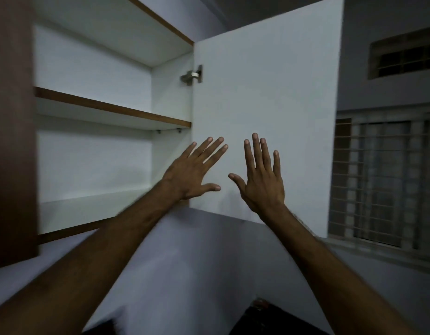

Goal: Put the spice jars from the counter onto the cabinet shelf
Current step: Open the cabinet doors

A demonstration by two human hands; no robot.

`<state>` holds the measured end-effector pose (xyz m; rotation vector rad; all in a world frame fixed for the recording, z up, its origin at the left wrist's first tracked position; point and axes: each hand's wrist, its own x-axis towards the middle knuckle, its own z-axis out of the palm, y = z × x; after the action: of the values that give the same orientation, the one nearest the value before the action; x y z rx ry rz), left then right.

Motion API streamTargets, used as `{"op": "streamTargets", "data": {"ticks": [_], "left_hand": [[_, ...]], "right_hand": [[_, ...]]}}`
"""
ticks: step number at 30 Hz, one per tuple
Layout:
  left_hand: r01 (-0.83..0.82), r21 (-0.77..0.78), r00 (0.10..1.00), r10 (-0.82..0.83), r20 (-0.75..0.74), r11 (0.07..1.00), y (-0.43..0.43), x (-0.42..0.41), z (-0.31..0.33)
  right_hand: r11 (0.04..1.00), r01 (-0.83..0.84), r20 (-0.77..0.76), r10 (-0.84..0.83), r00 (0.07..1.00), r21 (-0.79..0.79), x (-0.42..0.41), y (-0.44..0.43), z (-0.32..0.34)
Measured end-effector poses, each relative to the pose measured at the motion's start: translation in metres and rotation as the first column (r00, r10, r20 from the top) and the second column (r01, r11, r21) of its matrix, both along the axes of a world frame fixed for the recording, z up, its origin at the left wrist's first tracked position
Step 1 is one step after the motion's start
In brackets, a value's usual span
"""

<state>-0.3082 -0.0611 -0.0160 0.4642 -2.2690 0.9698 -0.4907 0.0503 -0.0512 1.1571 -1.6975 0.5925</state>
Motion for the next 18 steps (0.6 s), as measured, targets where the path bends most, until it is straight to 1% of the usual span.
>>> {"op": "streamTargets", "data": {"ticks": [2,4,7,9,11,13,15,16,18], "left_hand": [[-0.104,-0.084,0.993,0.108,0.042,0.991,-0.003,0.068,0.010],[-0.225,-0.152,0.968,0.238,0.079,0.963,-0.002,0.137,0.024],[-0.408,-0.252,0.887,0.446,0.117,0.877,0.006,0.230,0.044],[-0.500,-0.285,0.823,0.551,0.136,0.818,0.015,0.281,0.058],[-0.574,-0.304,0.764,0.631,0.135,0.760,0.020,0.316,0.072],[-0.651,-0.334,0.669,0.723,0.172,0.682,0.023,0.335,0.083],[-0.714,-0.349,0.567,0.794,0.219,0.607,0.022,0.341,0.087],[-0.730,-0.359,0.534,0.813,0.231,0.581,0.022,0.340,0.088],[-0.742,-0.372,0.502,0.830,0.244,0.558,0.021,0.337,0.094]], "right_hand": [[0.993,-0.115,-0.006,0.115,0.993,-0.016,0.053,-0.018,0.000],[0.973,-0.229,0.003,0.229,0.973,-0.020,0.110,-0.036,0.000],[0.915,-0.403,0.042,0.403,0.914,-0.022,0.201,-0.054,0.000],[0.862,-0.505,0.051,0.506,0.861,-0.031,0.260,-0.061,0.003],[0.811,-0.585,0.074,0.585,0.808,-0.023,0.306,-0.067,0.008],[0.762,-0.647,0.123,0.644,0.755,-0.013,0.341,-0.071,0.016],[0.691,-0.723,0.206,0.710,0.674,-0.015,0.364,-0.077,0.021],[0.655,-0.755,0.243,0.736,0.632,-0.021,0.372,-0.081,0.024],[0.615,-0.788,0.271,0.763,0.587,-0.027,0.383,-0.090,0.028]]}}
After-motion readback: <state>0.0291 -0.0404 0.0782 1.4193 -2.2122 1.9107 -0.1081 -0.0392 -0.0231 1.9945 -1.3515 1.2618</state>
